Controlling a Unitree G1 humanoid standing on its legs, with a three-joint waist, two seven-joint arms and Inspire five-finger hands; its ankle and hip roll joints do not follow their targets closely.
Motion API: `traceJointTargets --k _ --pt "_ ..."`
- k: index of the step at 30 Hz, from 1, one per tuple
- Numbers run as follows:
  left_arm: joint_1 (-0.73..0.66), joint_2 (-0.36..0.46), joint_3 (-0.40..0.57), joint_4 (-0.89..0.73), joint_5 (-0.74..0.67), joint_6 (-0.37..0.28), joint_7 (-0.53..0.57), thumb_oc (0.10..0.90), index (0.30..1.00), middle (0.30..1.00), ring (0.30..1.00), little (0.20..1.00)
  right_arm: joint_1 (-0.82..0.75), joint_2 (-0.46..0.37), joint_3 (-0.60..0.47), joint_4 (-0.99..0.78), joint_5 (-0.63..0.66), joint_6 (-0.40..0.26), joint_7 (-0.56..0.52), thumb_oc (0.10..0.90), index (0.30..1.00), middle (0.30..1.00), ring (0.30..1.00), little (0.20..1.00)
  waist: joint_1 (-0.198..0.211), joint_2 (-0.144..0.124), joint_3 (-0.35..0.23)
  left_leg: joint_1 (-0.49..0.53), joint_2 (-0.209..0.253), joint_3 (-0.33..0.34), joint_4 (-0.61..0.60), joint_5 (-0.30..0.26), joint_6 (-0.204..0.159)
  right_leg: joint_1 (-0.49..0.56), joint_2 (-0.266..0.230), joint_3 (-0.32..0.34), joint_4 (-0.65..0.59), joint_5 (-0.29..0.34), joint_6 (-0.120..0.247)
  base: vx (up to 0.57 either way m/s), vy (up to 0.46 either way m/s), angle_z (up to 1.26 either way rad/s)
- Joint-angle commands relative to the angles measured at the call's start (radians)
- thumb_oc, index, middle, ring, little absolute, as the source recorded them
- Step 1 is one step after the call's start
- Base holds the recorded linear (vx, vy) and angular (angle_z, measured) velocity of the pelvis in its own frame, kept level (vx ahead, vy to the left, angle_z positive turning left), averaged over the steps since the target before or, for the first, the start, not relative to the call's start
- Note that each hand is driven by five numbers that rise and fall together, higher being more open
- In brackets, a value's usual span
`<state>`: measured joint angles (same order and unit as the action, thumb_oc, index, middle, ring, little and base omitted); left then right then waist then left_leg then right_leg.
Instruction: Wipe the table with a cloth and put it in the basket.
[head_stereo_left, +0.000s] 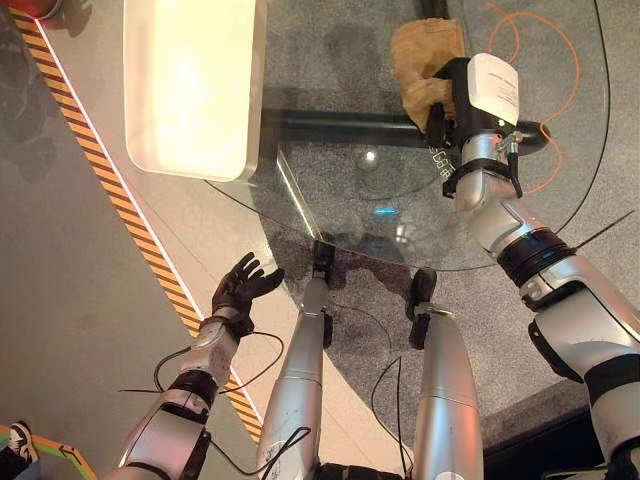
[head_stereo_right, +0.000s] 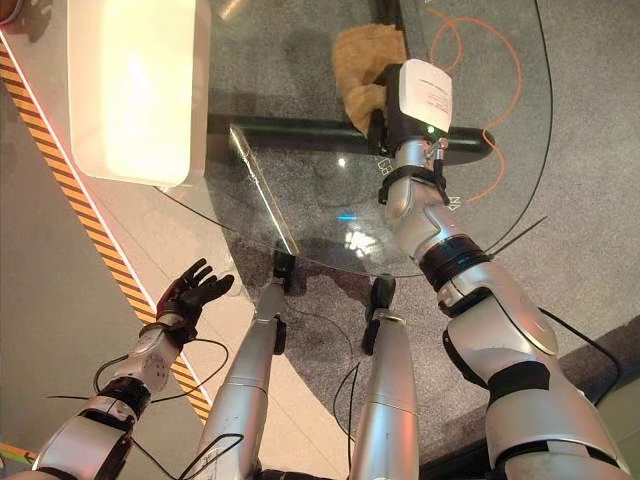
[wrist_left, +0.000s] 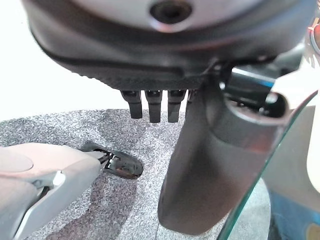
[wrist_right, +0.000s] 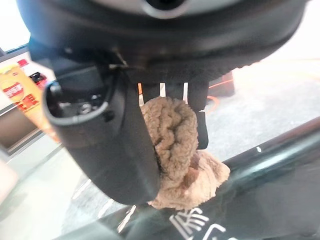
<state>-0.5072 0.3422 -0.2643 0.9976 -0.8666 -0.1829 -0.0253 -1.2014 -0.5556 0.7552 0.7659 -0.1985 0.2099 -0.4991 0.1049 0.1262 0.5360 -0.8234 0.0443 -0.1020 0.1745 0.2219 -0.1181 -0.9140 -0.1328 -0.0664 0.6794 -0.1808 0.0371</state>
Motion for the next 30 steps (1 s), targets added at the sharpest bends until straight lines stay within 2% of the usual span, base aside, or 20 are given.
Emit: traceJointTargets --k 1,11,21,30 --pt "-0.019 0.01 -0.018 0.019 0.02 -0.049 0.02 0.8 0.9 0.9 0.9 0.9 -0.035 0.099 0.113 -0.135 -0.081 -0.135 0.079 0.1 0.3 0.3 0.3 0.2 0.025 0.009 -0.016 0.02 -0.14 0.077 0.112 -0.155 0.122 0.058 0.044 -0.096 -0.265 0.159 0.006 0.0 0.0 0.0" --pt "-0.023 0.008 -0.014 0.024 0.025 -0.047 0.022 0.8 0.9 0.9 0.9 0.9 0.006 0.126 0.146 -0.208 -0.127 -0.168 0.157 0.1 0.3 0.3 0.3 0.2 0.024 0.007 -0.016 0.021 -0.141 0.074 0.112 -0.151 0.12 0.057 0.042 -0.097 -0.262 0.16 0.008 0.0 -0.003 0.03" --pt "-0.023 0.007 -0.006 0.024 0.037 -0.044 0.019 0.8 0.9 0.9 0.9 0.9 0.047 0.149 0.176 -0.289 -0.145 -0.251 0.272 0.1 0.3 0.3 0.3 0.2 0.023 0.002 -0.016 0.022 -0.142 0.07 0.111 -0.148 0.12 0.058 0.041 -0.097 -0.263 0.163 0.009 0.0 -0.001 0.0" --pt "-0.038 0.01 -0.005 0.03 0.039 -0.035 0.017 0.8 0.9 0.9 0.9 0.9 0.094 0.174 0.178 -0.316 -0.091 -0.249 0.307 0.1 0.3 0.3 0.3 0.2 0.018 0.003 -0.016 0.017 -0.142 0.073 0.112 -0.144 0.119 0.052 0.039 -0.096 -0.262 0.164 0.009 0.0 0.0 0.0"
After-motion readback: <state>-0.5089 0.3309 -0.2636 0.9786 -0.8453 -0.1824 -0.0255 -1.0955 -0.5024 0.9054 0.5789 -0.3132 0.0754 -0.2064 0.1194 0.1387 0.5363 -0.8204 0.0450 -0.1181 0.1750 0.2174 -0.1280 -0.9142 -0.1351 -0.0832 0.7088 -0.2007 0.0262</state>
